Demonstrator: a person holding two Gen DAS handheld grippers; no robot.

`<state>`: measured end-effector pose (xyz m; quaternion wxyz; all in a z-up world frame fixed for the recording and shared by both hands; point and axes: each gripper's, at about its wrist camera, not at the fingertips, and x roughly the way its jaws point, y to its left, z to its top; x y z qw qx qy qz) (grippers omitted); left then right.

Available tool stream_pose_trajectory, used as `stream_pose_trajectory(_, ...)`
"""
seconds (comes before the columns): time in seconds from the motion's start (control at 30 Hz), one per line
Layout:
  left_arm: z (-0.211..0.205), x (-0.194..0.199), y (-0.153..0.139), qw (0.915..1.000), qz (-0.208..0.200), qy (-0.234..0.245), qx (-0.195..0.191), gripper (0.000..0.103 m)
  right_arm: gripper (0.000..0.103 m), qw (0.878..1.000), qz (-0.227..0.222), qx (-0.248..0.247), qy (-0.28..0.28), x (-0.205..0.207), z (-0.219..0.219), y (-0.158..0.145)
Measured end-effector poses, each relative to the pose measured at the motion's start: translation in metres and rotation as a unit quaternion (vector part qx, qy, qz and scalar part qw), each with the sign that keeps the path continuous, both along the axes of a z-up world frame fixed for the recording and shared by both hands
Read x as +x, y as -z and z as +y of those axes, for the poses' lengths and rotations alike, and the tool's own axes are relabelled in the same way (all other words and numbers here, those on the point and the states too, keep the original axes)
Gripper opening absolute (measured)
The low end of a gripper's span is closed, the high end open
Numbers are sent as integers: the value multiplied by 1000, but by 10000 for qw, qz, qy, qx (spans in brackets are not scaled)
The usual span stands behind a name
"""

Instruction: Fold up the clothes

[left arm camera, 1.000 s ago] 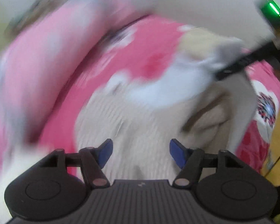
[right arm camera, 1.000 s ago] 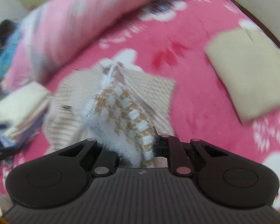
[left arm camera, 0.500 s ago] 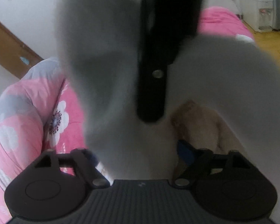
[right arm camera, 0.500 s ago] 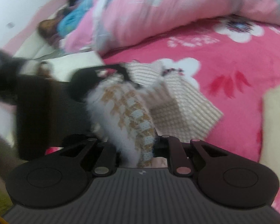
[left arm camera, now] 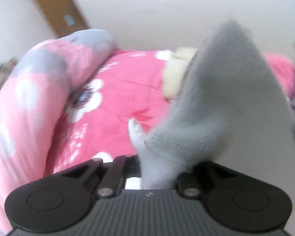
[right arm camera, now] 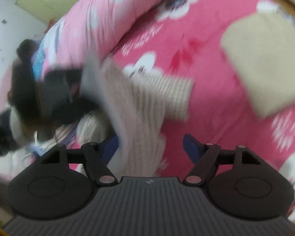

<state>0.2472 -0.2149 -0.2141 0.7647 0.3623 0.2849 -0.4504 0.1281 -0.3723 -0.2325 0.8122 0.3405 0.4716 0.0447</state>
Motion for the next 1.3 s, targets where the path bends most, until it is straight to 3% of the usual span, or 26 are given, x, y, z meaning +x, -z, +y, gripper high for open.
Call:
stream_pose_trajectory(0.07, 14, 7, -19, 9995, -5, -259, -154, 11, 76, 9995, -111, 298, -64, -7, 31, 3)
stream_pose_trajectory(0.1, 21, 10, -28, 9991, -34, -363, -220, 11, 81, 9994, -174, 262, -115, -8, 49, 3)
stream_pose_trajectory(0.2, 30, 15, -53, 9980, -147, -519, -342, 11, 81, 9995, -284, -102, -49, -8, 98, 11)
stream_pose_trajectory(0.33, 53, 16, -85, 9958, -238, -729, -495, 10, 81, 9954, -39, -792, 532, 2, 129, 43)
stream_pose_trajectory(0.47, 79, 1, -106, 9926, -410, -990, -575, 10, 81, 9951, 69, -712, 677, 16, 150, 76)
stream_pose_trajectory(0.63, 114, -2, -139, 9834, -553, -1505, -849, 9, 78, 9892, 546, -1106, 792, 9, 198, 105)
stream_pose_trajectory(0.7, 132, -4, -154, 9782, -551, -1748, -978, 9, 70, 9852, 705, -1308, 856, 4, 212, 115)
stream_pose_trajectory(0.77, 150, -9, -167, 9737, -611, -1916, -1073, 9, 56, 9861, 521, -1196, 1032, -3, 208, 108)
stream_pose_trajectory(0.8, 159, -12, -173, 9709, -634, -2012, -1135, 9, 44, 9863, 423, -1133, 1121, -6, 205, 105)
stream_pose_trajectory(0.83, 168, -13, -179, 9673, -644, -2133, -1214, 9, 35, 9851, 348, -1293, 1082, -4, 203, 96)
stream_pose_trajectory(0.93, 202, -19, -205, 9513, -634, -2587, -1551, 9, 21, 9776, 114, -1872, 958, 6, 188, 62)
stream_pose_trajectory(1.13, 256, -19, -265, 9128, -742, -3273, -2327, 9, 14, 9446, -705, -3095, 834, 18, 160, -49)
stream_pose_trajectory(1.3, 274, -38, -316, 8836, -1176, -3538, -2833, 9, 12, 9105, -1692, -3672, 872, 22, 139, -147)
